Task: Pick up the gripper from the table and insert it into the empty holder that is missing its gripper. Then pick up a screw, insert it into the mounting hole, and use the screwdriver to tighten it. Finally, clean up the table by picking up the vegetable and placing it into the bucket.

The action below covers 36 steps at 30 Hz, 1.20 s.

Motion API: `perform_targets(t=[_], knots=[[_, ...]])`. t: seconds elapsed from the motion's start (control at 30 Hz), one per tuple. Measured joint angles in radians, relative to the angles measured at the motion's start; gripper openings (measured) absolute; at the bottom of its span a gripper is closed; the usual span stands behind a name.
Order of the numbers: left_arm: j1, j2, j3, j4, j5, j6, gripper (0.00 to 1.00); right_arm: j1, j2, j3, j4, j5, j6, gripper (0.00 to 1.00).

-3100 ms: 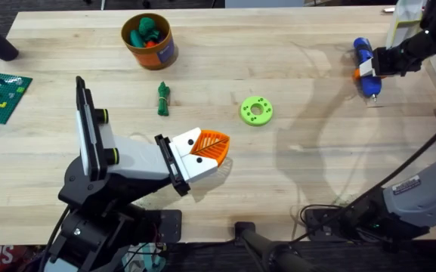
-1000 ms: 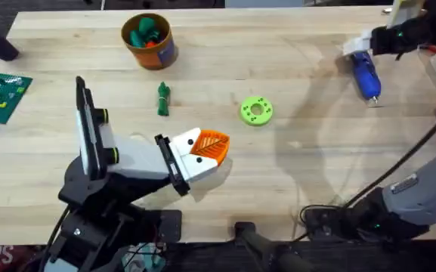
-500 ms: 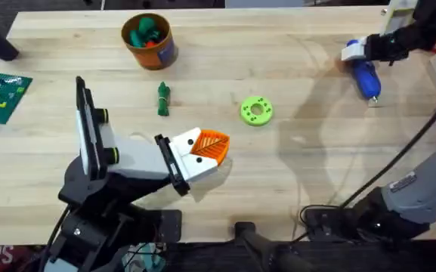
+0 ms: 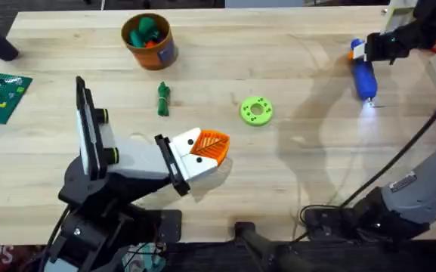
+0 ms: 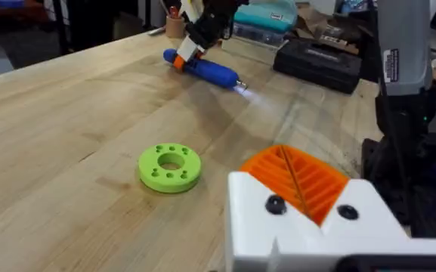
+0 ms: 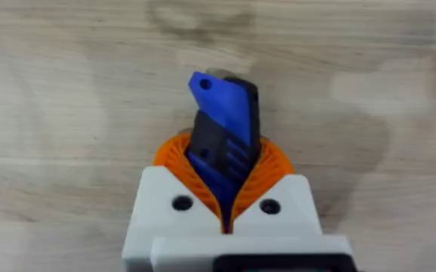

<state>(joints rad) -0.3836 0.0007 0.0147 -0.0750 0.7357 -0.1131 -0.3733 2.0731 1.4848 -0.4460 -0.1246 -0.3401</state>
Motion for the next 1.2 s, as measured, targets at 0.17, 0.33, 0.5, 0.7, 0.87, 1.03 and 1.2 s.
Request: perform_targets(t=[0.17,0.33,0.5,0.7,0.87,1.03,1.2], knots=[[0.0,0.0,0.0,0.0,0.0,0.0,0.013,0.0,-0.016,0.016,-0.084,-0.001,0.0,0.031],[0.0,0.0,0.0,0.0,0.0,0.0,0.013,0.008,-0.118,0.025,-0.183,-0.002,0.002,0.031],[0.0,0.0,0.0,0.0,0.0,0.0,0.013,0.038,-0.326,0.041,-0.315,-0.003,0.013,0.031],[0.0,0.0,0.0,0.0,0.0,0.0,0.013,0.108,-0.559,0.055,-0.459,-0.005,0.035,0.031],[0.0,0.0,0.0,0.0,0.0,0.0,0.013,0.157,-0.708,0.056,-0.553,-0.007,0.06,0.031],[0.0,0.0,0.0,0.0,0.0,0.0,0.013,0.199,-0.864,0.056,-0.594,-0.02,0.081,0.031],[0.0,0.0,0.0,0.0,0.0,0.0,0.013,0.232,-0.992,0.057,-0.599,-0.103,0.081,0.031]])
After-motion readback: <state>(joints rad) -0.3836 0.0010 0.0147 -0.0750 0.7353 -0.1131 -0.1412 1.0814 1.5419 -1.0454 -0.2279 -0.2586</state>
